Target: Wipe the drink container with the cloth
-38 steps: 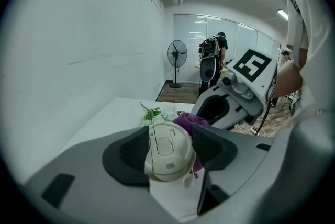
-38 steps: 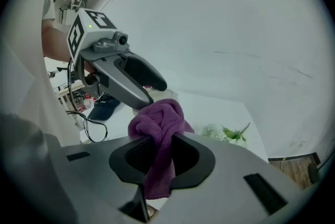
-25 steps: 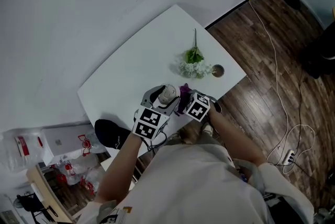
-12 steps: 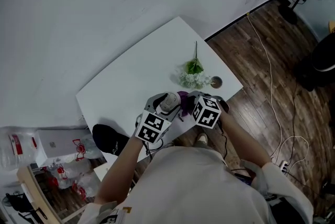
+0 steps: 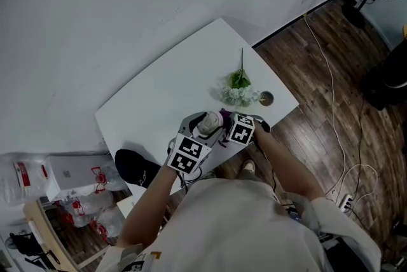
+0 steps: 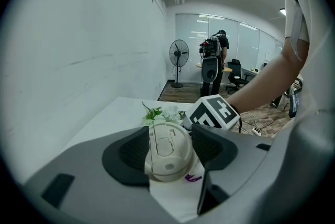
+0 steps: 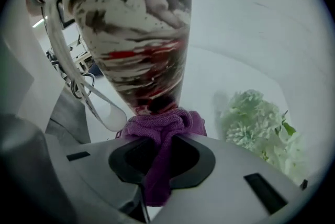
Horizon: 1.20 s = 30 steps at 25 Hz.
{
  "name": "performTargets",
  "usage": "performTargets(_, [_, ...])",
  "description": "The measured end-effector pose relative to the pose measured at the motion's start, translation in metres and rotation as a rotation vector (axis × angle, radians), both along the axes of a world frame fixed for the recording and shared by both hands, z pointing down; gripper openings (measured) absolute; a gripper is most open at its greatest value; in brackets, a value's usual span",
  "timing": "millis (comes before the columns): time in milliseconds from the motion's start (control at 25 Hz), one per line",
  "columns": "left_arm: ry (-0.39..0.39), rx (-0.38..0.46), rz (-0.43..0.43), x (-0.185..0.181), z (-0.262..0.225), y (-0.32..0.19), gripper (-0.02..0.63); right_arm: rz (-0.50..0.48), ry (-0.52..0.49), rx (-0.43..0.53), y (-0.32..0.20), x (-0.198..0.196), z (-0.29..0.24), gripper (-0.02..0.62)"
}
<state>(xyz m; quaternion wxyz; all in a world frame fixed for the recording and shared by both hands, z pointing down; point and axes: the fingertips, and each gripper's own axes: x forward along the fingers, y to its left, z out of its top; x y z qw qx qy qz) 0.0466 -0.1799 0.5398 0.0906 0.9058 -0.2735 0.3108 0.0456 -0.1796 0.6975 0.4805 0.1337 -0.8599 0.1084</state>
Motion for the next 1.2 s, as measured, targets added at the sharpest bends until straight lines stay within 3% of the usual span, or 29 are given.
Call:
performTargets(120, [-0.001,-0.001,-0.001,0.000,0.000,-0.001,0.267,0.046,-0.014,-0.005,0.008,-0.001,0.001,0.087])
performTargets(280, [-0.009,0.000,-0.006,0.000,0.002,-0.001,0.267,-0.041,-0.007,0.021,0.033,-0.001,-0.021,0.087])
performTargets(440, [-0.001,-0.001,-0.002,-0.001,0.001,0.000,0.268,-0.041,-0.058,0.071,0.038,-0.002,-0.081,0.087])
performTargets(600, [0.000,0.001,-0.010,-0.002,0.001,0.000,0.267,-0.108,0.012,0.129,0.033,0.008,-0.104,0.089])
performTargets(680, [-0.003,-0.006,-0.004,0.000,0.001,0.001,0.267,-0.118,0.014,0.126,0.027,0.010,-0.101,0.089])
performTargets(840, [-0.010,0.000,-0.003,0.000,-0.001,0.000,0.267,-0.027,-0.052,0.069,0.005,0.008,-0.085,0.091])
performTargets(1080, [-0.015,0.003,-0.011,0.001,0.000,0.000,0.267,-0.048,0.034,-0.009,0.007,0.000,-0.014,0.091])
performTargets(1200, [-0.012,0.003,-0.014,0.000,0.000,-0.001,0.267,-0.015,0.032,0.007,0.009,-0.003,0.003,0.091])
